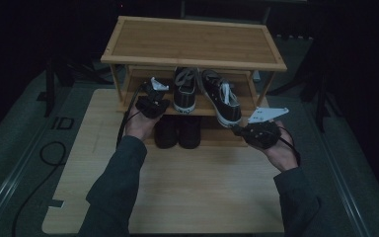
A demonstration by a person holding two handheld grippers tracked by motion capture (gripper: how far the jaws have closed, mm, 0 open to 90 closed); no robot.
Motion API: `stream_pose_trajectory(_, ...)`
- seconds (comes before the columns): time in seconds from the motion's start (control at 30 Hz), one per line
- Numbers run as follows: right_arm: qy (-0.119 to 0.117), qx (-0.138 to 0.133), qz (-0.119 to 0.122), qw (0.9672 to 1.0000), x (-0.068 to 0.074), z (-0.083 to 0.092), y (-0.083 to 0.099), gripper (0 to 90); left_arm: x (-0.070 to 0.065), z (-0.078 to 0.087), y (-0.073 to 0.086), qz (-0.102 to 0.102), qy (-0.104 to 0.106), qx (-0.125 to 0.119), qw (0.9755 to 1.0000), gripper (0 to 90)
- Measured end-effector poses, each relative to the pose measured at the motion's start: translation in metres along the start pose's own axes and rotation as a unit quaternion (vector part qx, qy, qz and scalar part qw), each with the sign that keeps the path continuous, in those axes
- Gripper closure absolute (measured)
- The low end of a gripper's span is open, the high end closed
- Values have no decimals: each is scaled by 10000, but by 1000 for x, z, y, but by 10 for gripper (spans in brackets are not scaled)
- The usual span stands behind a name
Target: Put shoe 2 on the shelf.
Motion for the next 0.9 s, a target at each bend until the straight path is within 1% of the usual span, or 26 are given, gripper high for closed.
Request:
stream_pose_trajectory(0.13, -45, -79, -22, 10000, 0, -1, -1, 900, 0, 0, 0, -2, -20, 10, 10000, 900)
stream_pose_trajectory(0.33, -6, -113, -101, 9999, -1, -5, -2, 900, 0, 0, 0, -19, -19, 26, 10000, 900)
stream_pose_trajectory(0.5, 35, -131, -116, 9998, 1, -9, -5, 900, 0, 0, 0, -21, -4, 24, 10000, 900)
stream_pose_trajectory(0.57, 22, -161, -130, 9998, 2, -11, -7, 900, 0, 0, 0, -21, -2, 25, 10000, 900)
stream_pose_trajectory(0.63, -41, -172, -168, 9997, 3, -13, -10, 900, 0, 0, 0, -9, 6, 18, 10000, 900)
stream_pose_trajectory(0.7, -60, -229, -151, 9996, 4, -15, -14, 900, 0, 0, 0, -9, 8, 17, 10000, 900)
stream_pose_trajectory(0.77, -15, -304, -150, 9994, 5, -15, -19, 900, 0, 0, 0, -15, 10, 22, 10000, 900)
stream_pose_trajectory(0.83, 83, -341, -170, 9992, 3, -16, -24, 900, 0, 0, 0, -3, 17, 16, 10000, 900)
stream_pose_trajectory(0.87, 29, -355, -191, 9992, 4, -16, -26, 900, 0, 0, 0, -4, 24, 14, 10000, 900)
stream_pose_trajectory(0.9, 31, -363, -162, 9992, 5, -17, -28, 900, 0, 0, 0, -8, 25, 15, 10000, 900)
Point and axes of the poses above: each handheld gripper's, and its own axes: z roughly backward along the jaws, y roughly out of its underside, x roughly to its left, the point moved 8 cm from there along -z, roughly forward along the jaws, and after that the axes turned 2 degrees about -y, right-handed, at the moved point
